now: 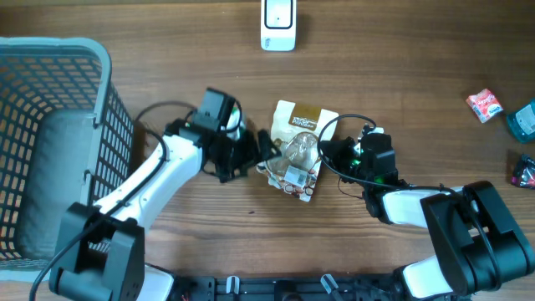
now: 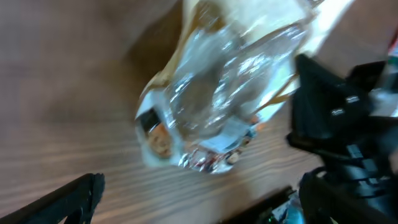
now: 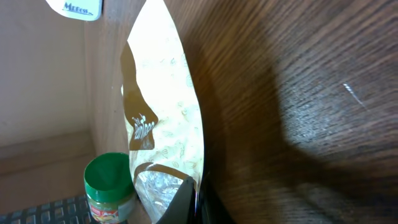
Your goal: Scan the item barcode
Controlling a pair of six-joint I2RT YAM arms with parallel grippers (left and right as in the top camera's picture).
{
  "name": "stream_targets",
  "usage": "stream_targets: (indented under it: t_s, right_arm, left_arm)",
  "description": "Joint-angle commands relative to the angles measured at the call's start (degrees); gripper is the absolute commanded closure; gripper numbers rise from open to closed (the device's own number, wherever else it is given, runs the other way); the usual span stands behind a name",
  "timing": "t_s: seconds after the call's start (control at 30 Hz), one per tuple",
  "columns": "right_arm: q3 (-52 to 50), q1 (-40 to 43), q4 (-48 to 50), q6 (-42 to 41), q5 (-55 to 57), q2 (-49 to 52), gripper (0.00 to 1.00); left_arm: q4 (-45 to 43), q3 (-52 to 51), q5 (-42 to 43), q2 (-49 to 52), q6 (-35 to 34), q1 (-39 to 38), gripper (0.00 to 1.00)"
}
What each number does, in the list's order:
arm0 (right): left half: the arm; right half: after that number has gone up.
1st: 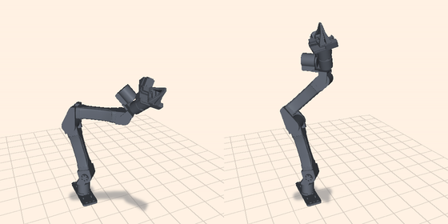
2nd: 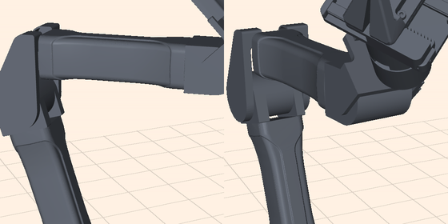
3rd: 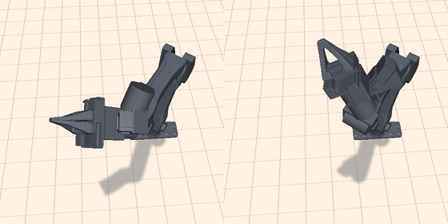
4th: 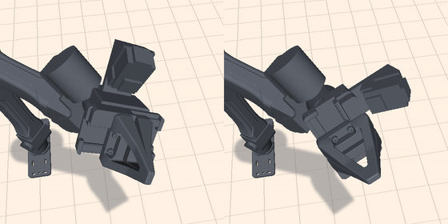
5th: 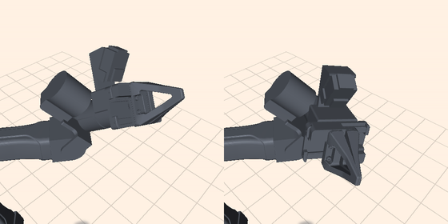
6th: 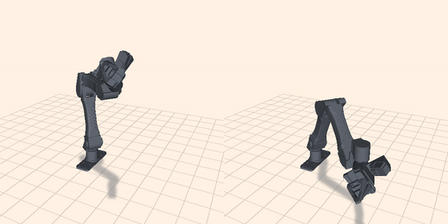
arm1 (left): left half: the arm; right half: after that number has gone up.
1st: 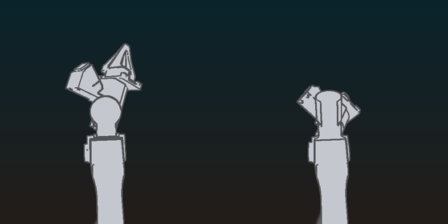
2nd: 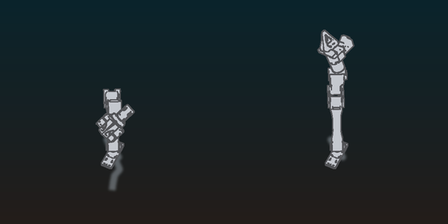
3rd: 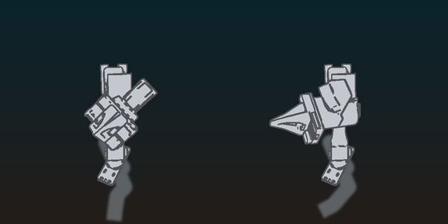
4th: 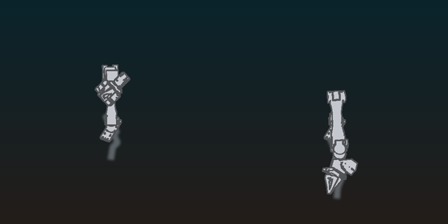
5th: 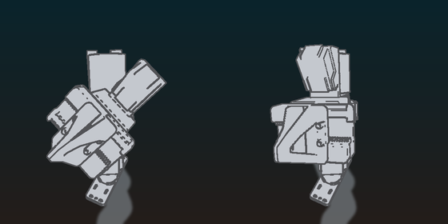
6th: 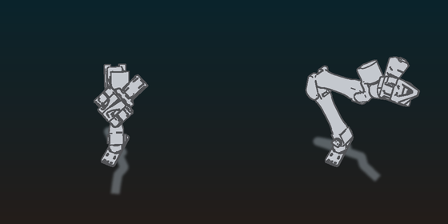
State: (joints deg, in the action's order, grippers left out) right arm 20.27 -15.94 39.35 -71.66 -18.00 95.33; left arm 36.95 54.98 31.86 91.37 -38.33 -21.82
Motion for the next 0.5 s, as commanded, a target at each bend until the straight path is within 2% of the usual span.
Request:
stream_targets:
  t_s: [0.0, 0.2, 0.27, 0.3, 0.47]
  right_arm:
    - [-0.4, 0.1, 0.0, 1.3, 0.0, -0.7, 0.95]
    - [-0.4, 0.1, 0.0, 1.2, -0.1, -0.7, 0.95]
    - [-0.4, 0.1, 0.0, 1.2, -0.2, -0.7, 0.95]
    - [-0.4, 0.1, 0.1, 1.2, -0.7, -0.7, 0.95]
    - [-0.4, 0.1, 0.5, 1.2, -1.6, -0.7, 0.95]
  left_arm:
    - [-3.2, -4.3, 5.5, 0.3, -4.9, 0.0, 0.00]
    - [-13.3, -10.1, 6.0, 0.3, -10.1, 0.0, 0.00]
    - [-18.7, -12.7, 6.0, 0.3, -12.1, 0.0, 0.00]
    - [-24.3, -15.2, 6.0, 0.4, -13.9, 0.0, 0.00]
    - [-32.1, -18.2, 1.2, 1.8, -16.8, 0.0, 0.00]
